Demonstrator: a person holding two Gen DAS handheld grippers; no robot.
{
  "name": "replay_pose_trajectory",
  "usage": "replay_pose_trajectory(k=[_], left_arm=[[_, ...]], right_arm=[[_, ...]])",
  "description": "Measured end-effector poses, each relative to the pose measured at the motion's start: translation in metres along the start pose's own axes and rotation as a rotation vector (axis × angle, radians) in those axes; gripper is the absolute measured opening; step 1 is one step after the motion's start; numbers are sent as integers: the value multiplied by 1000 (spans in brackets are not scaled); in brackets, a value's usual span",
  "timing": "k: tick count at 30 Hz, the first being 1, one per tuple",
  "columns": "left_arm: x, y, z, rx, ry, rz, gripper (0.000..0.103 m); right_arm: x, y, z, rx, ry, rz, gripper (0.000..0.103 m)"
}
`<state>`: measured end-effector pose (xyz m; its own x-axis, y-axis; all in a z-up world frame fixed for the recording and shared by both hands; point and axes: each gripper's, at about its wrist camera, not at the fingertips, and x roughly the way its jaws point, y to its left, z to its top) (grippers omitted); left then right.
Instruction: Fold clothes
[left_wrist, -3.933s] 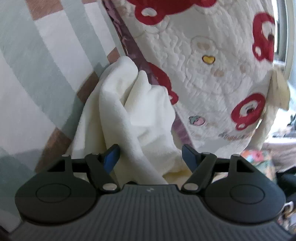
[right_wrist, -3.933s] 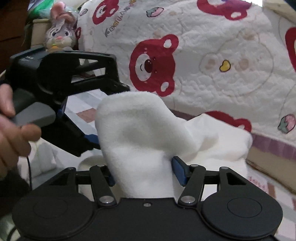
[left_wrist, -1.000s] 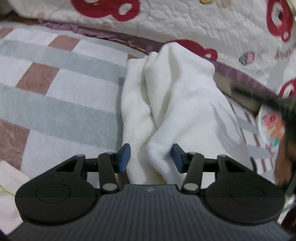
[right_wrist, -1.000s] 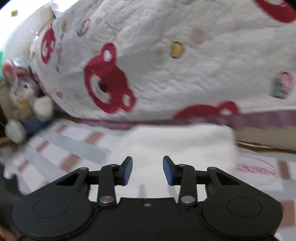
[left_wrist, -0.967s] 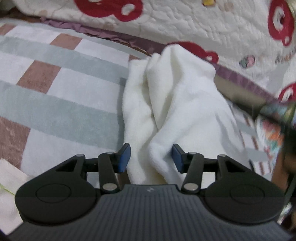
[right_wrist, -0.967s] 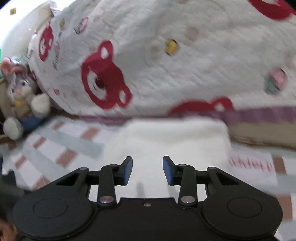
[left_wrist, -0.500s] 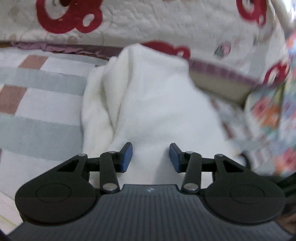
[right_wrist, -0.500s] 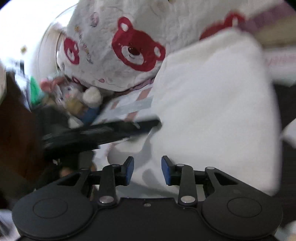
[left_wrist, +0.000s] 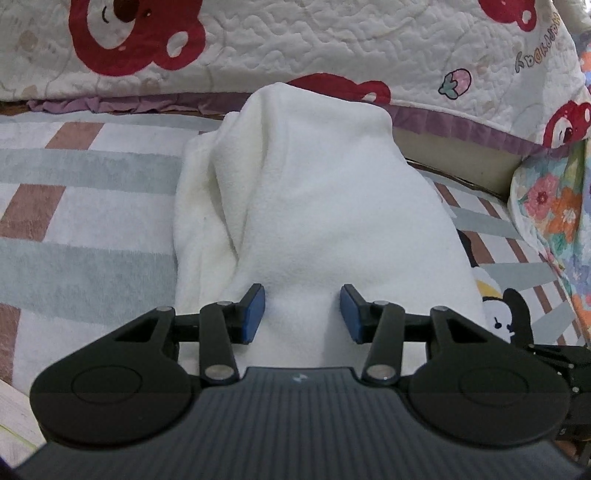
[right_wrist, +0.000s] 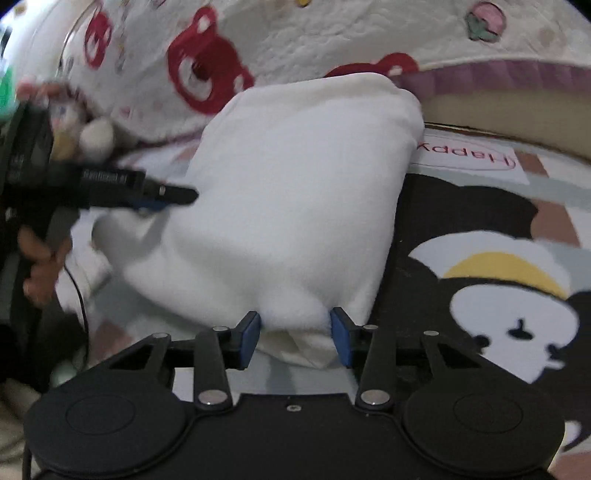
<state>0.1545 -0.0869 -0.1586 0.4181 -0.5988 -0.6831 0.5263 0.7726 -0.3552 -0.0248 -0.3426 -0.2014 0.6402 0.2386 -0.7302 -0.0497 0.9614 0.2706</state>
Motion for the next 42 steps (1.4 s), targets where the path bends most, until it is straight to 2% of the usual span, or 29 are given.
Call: replay_pose_trajectory(k=[4, 5, 6, 7, 8, 9, 11, 12, 14, 16, 18, 20, 23, 25, 29, 30, 32, 33, 35, 38, 39, 40, 41, 42], left_arm=[[-5, 10, 4, -48, -2, -15, 46], [-8, 14, 5, -71, -8, -4, 46], [-12, 18, 6, -89, -24, 77, 46], [-17, 20, 7, -81, -43, 251, 56], [-21, 22, 8, -69, -62, 403, 60], [-24, 27, 8, -66, -75, 444, 60], [-30, 57, 7, -227, -60, 255, 64], [-32, 75, 2, -370, -61, 118, 65], [-30, 100, -9, -592, -64, -102, 66], [-28, 103, -10, -605, -58, -124, 66], [-29, 99, -5, -536, -41, -94, 69], [-25, 100, -5, -532, -13, -120, 72], [-16, 98, -6, -512, 28, -121, 73], [-13, 100, -9, -515, 54, -159, 73], [-8, 96, -9, -500, 64, -174, 75], [-6, 95, -10, -494, 70, -173, 76], [0, 91, -12, -466, 104, -139, 78], [2, 89, -12, -439, 118, -110, 80], [4, 88, -14, -425, 119, -99, 87], [6, 90, -15, -453, 101, -103, 87], [6, 89, -17, -458, 91, -108, 87], [6, 88, -17, -462, 81, -117, 85], [8, 84, -17, -459, 73, -138, 66], [9, 79, -16, -451, 63, -154, 52]], right_arm=[[-2, -13, 2, -14, 122, -9, 47], [-11, -23, 2, 12, 100, 1, 47], [-19, -34, 3, 44, 76, 14, 48], [-30, -49, 7, 131, 32, 57, 51], [-36, -64, 11, 240, -8, 93, 52], [-42, -79, 16, 348, -45, 124, 52], [-39, -94, 26, 499, -50, 91, 54], [-36, -96, 31, 530, -59, 91, 55], [-30, -99, 38, 582, -83, 159, 55], [-21, -101, 40, 638, -97, 224, 60], [-11, -98, 44, 618, -77, 221, 61], [-1, -95, 47, 600, -58, 219, 63], [9, -101, 45, 623, -55, 233, 73], [16, -105, 43, 638, -52, 243, 79], [26, -109, 43, 648, -35, 301, 80], [32, -111, 47, 645, -16, 322, 83], [44, -114, 54, 638, 20, 361, 85], [49, -112, 60, 616, 34, 358, 85], [61, -108, 70, 571, 61, 350, 87], [67, -98, 78, 523, 52, 336, 88], [66, -96, 78, 506, 42, 333, 83], [61, -93, 78, 491, 19, 340, 71], [56, -90, 77, 476, -3, 347, 66], [50, -88, 77, 461, -25, 355, 58]])
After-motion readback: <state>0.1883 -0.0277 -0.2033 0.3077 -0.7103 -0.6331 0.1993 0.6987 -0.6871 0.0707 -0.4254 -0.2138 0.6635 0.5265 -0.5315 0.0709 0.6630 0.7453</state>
